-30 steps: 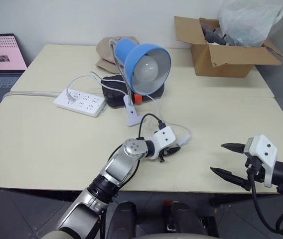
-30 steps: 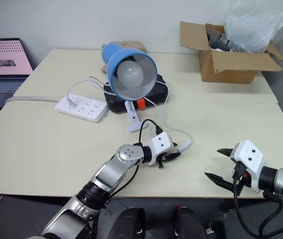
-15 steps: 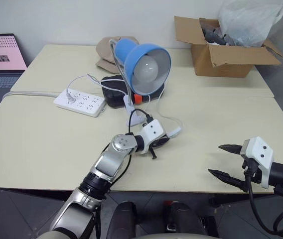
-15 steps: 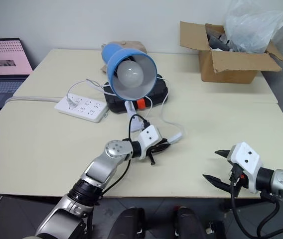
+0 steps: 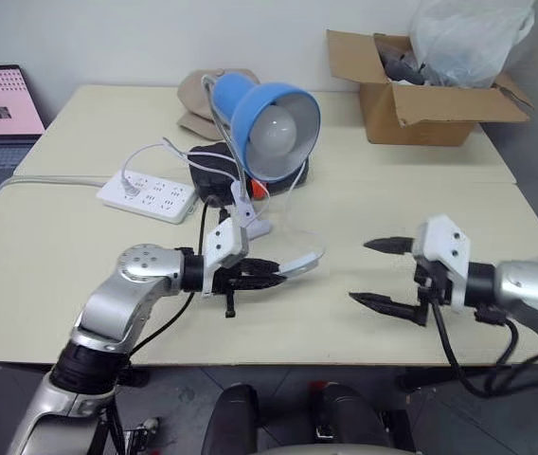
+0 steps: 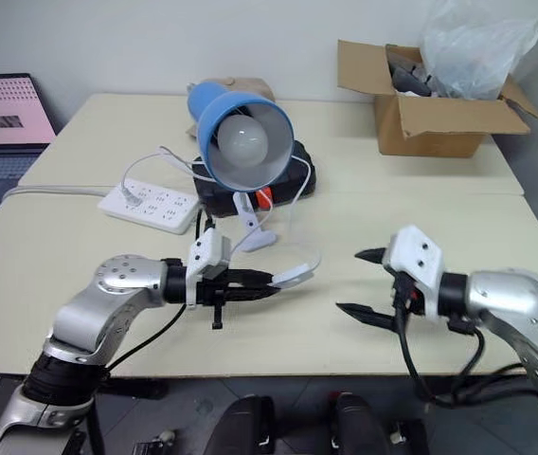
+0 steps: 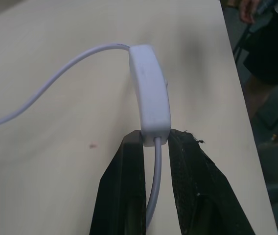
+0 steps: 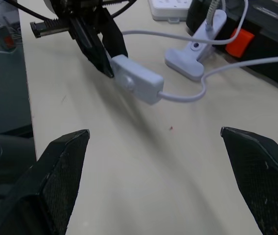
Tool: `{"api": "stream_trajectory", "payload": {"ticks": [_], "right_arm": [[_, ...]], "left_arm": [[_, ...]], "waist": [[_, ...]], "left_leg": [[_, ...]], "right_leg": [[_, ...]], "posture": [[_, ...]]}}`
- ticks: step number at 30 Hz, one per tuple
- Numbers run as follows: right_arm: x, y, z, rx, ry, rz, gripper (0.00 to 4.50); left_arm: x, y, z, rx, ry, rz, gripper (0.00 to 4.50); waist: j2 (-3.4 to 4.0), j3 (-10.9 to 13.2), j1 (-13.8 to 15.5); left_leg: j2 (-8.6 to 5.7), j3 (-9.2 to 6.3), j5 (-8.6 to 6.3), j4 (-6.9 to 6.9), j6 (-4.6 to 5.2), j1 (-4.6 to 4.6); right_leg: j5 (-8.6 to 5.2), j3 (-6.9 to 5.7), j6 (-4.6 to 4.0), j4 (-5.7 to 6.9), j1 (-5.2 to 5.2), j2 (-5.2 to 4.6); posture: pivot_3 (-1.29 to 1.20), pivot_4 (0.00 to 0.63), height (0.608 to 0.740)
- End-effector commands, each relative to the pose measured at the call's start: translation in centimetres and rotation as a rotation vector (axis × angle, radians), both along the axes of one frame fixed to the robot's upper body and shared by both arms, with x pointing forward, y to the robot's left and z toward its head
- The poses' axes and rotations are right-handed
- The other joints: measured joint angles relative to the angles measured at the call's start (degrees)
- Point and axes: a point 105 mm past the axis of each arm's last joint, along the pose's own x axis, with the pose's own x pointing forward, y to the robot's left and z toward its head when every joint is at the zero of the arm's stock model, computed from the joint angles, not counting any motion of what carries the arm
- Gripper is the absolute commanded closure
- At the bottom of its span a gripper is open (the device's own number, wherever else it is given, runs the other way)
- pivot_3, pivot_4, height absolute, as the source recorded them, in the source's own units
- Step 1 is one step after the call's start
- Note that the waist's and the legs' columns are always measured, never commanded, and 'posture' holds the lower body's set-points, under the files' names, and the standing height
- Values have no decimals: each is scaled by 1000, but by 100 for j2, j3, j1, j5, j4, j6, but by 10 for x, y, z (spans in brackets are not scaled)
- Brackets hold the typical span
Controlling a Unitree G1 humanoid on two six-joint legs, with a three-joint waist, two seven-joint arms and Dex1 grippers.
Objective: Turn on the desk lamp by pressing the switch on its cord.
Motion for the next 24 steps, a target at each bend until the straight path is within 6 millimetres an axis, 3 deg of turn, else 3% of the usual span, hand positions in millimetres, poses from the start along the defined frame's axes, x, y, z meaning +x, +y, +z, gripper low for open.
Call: {"api": "stream_trajectory", "payload": {"ticks": [1,9,22,24], "right_arm": [[4,17,-2,-9,20,70,0],[20,57,-8,-10,60,193,0],[30,56,-16,-78,78,240,0],[31,56,-17,-80,76,241,366]], "left_arm": [[-6,-1,11,-17,-29,-33,4139],[-11,-4,7,-5,-47,-37,4139],[-9,-7,6,-1,-67,-39,4139],[-9,-7,6,2,-69,-40,4139]], "waist": [[0,0,23],[0,0,3],[0,0,6],[0,0,6]], "left_leg": [[0,-2,0,0,0,-3],[5,4,0,-2,0,-10],[7,6,0,0,1,-10],[7,7,0,0,1,-9]], "right_leg": [[-1,-3,0,-1,0,0],[-2,-3,-1,3,-8,1],[-2,-2,-2,7,-10,1],[-2,-2,-2,7,-10,1]], "posture": [[0,150,740],[0,150,740],[0,150,740],[0,150,740]]}}
